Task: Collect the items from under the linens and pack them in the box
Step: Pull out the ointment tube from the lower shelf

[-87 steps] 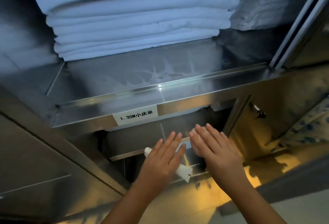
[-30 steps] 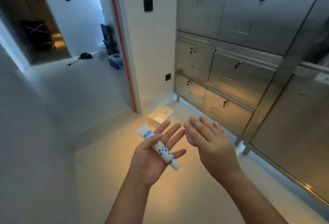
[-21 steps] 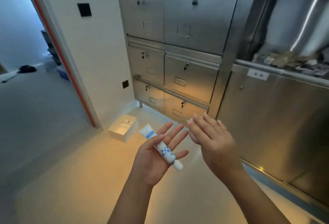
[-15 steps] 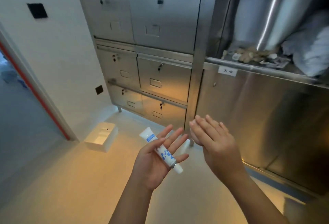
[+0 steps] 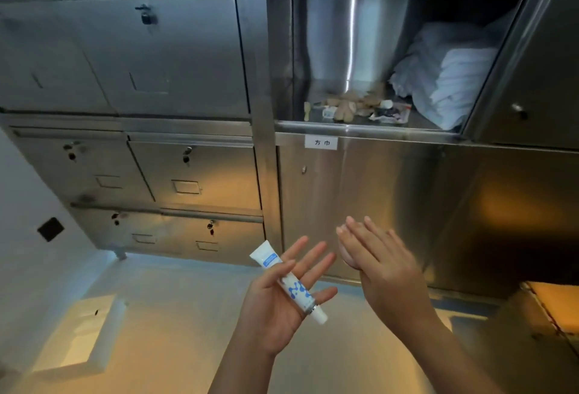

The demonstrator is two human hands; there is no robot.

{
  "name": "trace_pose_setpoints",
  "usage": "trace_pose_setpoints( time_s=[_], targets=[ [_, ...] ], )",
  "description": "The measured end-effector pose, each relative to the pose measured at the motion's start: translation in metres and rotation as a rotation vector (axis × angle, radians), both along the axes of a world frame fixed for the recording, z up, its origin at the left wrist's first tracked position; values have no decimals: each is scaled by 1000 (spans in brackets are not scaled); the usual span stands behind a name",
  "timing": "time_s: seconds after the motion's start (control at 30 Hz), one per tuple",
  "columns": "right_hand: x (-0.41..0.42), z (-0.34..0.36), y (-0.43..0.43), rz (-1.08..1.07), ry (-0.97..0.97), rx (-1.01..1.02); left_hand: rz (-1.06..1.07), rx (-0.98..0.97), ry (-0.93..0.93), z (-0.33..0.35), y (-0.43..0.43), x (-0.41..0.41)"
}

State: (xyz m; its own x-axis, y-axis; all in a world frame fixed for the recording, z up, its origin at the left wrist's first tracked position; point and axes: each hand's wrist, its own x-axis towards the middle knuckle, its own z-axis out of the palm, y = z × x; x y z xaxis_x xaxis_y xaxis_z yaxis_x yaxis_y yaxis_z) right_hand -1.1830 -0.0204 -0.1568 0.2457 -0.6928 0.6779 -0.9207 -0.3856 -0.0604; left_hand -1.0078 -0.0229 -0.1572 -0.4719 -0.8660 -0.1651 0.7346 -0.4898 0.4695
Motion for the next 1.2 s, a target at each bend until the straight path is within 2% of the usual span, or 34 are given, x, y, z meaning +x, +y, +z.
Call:
trace_pose_setpoints(
  time_s=[0.3,0.6,0.83,1.2],
  targets=[
    [17,13,-102,-156,-35,-27,-171,-36,-15,18,-129,19],
    [-10,8,-159,-267,-19,-34,-287,11,-24,7,-201,-14],
    [-64,-1,-226,-286,-16,-112,-293,-14,-43,6,-272,-72],
    [-182,13,-352,-197,-25,-151,-256,-60,-79,34,-386,-184]
  ],
)
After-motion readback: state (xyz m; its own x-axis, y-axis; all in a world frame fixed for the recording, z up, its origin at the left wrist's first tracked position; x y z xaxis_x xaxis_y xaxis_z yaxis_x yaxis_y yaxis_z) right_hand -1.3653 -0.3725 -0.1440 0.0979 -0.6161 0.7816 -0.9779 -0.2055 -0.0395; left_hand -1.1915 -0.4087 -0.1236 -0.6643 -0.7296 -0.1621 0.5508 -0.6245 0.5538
